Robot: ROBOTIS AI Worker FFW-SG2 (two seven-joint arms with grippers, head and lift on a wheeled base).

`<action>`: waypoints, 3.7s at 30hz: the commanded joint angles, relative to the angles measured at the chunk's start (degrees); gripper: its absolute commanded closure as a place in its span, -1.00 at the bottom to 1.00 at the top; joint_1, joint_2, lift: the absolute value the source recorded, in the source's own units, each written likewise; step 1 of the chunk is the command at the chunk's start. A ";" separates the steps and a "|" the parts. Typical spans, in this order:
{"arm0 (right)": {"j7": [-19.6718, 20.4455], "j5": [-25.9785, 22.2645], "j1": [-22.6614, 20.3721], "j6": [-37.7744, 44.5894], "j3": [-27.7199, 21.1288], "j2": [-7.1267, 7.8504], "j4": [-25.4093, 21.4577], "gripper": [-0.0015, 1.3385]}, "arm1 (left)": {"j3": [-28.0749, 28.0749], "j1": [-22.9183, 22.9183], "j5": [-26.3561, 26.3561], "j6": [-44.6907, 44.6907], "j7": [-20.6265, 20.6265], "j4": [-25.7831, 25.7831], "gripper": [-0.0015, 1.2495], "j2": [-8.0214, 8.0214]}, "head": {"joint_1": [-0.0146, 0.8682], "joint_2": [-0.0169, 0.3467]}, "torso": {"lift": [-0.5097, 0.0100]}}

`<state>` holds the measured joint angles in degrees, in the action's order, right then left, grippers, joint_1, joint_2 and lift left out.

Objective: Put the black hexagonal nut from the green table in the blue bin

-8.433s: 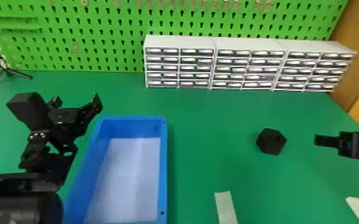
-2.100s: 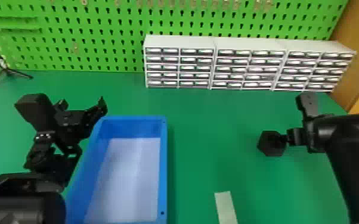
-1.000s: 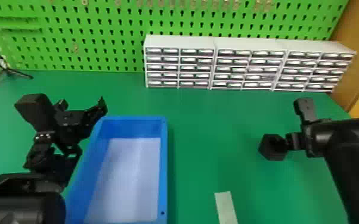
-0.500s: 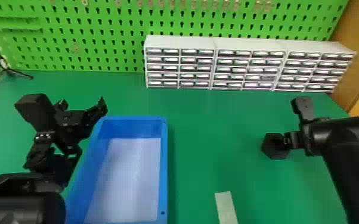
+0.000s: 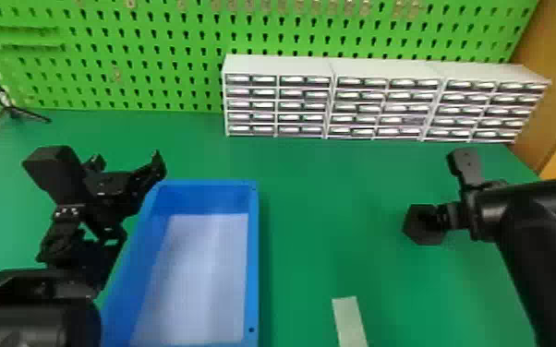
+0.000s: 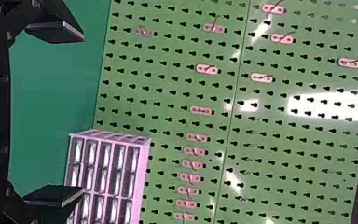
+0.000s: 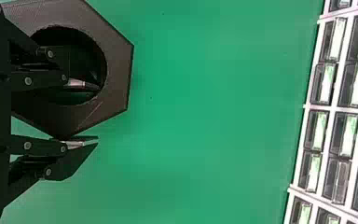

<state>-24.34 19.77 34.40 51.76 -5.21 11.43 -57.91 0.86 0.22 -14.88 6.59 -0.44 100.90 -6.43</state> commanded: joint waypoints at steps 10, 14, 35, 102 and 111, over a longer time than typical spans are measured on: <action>-0.01 0.35 -1.17 -1.67 0.90 0.17 -2.82 0.56 | 0.20 0.13 -0.06 0.00 -0.09 0.00 -0.79 -0.07 | 0.60 -0.86 | 0.59; -0.01 0.27 -2.58 -1.84 1.34 0.79 -6.60 0.56 | 0.20 0.31 -0.06 0.00 -0.09 0.09 -0.79 0.02 | 0.60 -0.86 | 0.59; 2.37 -15.82 -10.14 -14.50 -2.79 0.26 -23.12 0.56 | 0.29 0.49 -0.06 0.00 -0.09 0.18 -0.79 0.02 | 0.60 -0.86 | 0.59; 11.59 -69.08 -5.57 -24.34 48.80 9.49 -35.34 0.56 | 1.08 0.22 0.82 0.00 0.00 0.18 -0.79 0.02 | 0.60 -0.86 | 0.59; 11.59 -69.43 -5.13 -24.43 49.33 9.67 -35.34 0.56 | 0.99 0.22 0.82 0.00 0.00 0.18 -0.79 0.02 | 0.60 -0.86 | 0.59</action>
<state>-12.74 -49.57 29.12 27.40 43.99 21.08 -93.25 1.91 0.44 -14.06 6.59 -0.44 101.07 -6.42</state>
